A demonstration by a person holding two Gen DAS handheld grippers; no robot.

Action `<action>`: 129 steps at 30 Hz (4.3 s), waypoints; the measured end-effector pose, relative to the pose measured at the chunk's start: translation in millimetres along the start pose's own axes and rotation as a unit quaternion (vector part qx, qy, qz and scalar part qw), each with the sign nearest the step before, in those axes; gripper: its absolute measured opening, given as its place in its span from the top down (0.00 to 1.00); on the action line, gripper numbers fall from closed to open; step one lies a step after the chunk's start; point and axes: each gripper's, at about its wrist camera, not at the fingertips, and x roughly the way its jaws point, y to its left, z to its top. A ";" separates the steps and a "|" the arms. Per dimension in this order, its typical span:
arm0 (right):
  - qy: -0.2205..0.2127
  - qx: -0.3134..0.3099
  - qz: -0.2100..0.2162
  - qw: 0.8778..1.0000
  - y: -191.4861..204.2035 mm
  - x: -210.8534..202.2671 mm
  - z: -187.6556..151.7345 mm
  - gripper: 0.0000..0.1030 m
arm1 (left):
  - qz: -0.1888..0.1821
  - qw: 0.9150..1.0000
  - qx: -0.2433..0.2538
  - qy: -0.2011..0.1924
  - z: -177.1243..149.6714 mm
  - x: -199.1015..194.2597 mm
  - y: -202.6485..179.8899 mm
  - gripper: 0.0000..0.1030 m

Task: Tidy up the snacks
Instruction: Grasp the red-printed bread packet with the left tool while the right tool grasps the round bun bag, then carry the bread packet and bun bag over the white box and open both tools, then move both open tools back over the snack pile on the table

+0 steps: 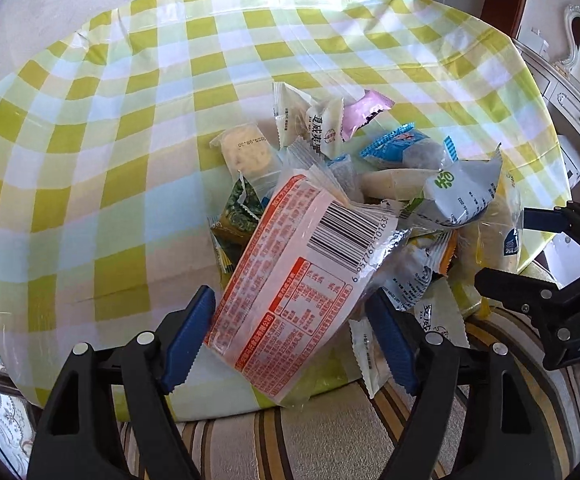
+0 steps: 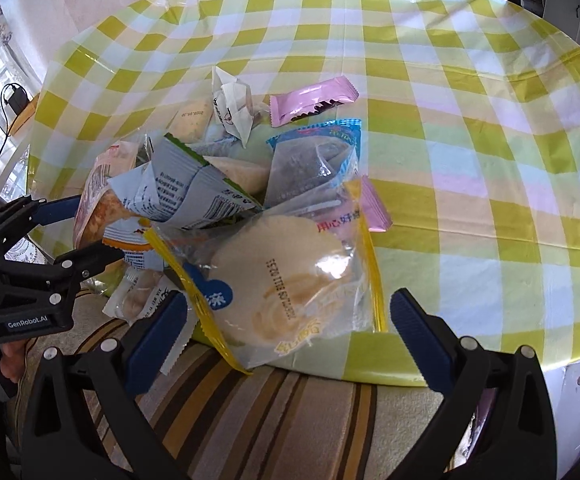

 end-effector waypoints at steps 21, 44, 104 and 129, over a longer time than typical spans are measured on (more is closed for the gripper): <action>-0.027 0.030 0.042 0.998 -11.3 -18.3 -10.0 0.38 | -0.025 0.996 -0.064 -0.059 -12.0 -37.6 15.1 0.59; -0.099 0.161 -0.014 0.982 -119.2 -110.7 -65.6 0.39 | -0.148 0.985 0.032 -0.088 18.0 -69.9 -126.7 0.59; -0.071 0.327 -0.147 0.931 -211.5 -106.5 -126.3 0.25 | -0.205 0.977 0.046 -0.022 52.0 -2.6 -251.6 0.30; -0.043 0.231 -0.082 0.968 -103.5 -57.6 -56.6 0.24 | -0.153 0.977 -0.112 -0.100 36.2 -30.6 -86.3 0.28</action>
